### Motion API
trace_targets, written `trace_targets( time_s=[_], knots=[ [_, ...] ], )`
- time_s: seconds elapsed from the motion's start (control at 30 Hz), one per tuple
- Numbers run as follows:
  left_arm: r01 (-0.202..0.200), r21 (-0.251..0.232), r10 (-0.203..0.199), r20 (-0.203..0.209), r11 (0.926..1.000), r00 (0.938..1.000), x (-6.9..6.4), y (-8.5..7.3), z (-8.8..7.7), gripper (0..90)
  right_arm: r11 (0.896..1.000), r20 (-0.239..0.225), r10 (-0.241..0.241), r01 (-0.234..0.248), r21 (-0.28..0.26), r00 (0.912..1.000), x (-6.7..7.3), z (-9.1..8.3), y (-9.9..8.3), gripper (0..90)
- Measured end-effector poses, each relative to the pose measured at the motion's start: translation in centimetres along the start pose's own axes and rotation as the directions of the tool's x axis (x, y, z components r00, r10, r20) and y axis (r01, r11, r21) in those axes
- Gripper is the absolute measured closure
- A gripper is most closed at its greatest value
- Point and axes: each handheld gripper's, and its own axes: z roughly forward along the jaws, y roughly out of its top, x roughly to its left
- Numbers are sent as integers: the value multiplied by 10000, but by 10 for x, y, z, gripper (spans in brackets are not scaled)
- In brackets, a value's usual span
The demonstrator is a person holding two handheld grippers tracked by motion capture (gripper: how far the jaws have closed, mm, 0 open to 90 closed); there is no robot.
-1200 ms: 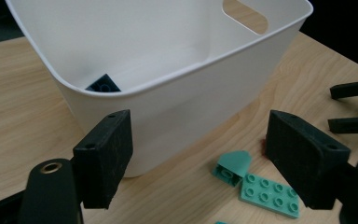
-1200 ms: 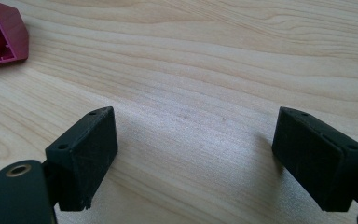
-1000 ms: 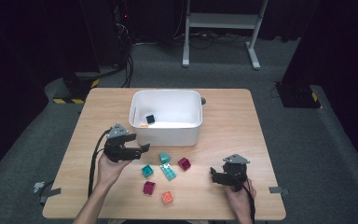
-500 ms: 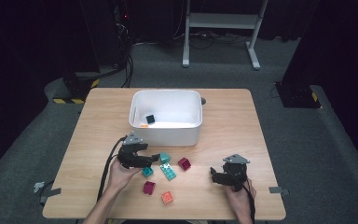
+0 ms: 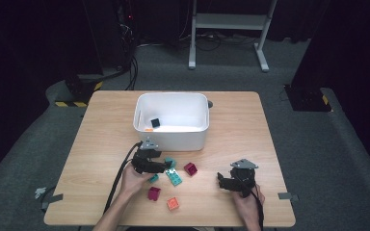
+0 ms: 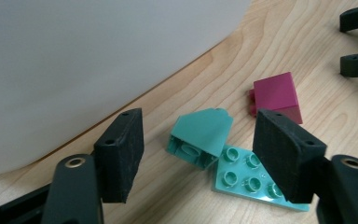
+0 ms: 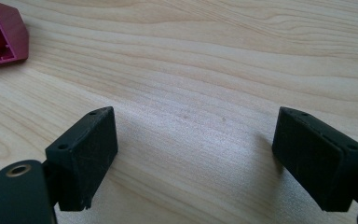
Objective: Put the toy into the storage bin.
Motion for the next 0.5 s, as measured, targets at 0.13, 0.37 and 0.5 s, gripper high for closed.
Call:
trace_targets(
  time_s=[0.13,0.37,0.5],
  knots=[
    [-125,146,125,-34,9998,9999,0,-1,6,385,10000,-1,0,0,1,10000,0,0,0,137],
    [-312,345,314,-65,9989,9995,-2,-1,13,446,10000,0,-2,2,0,10000,0,0,0,137],
    [-370,432,372,-38,9984,9993,-1,-1,15,482,10000,0,1,-1,0,10000,0,0,0,137]
  ],
)
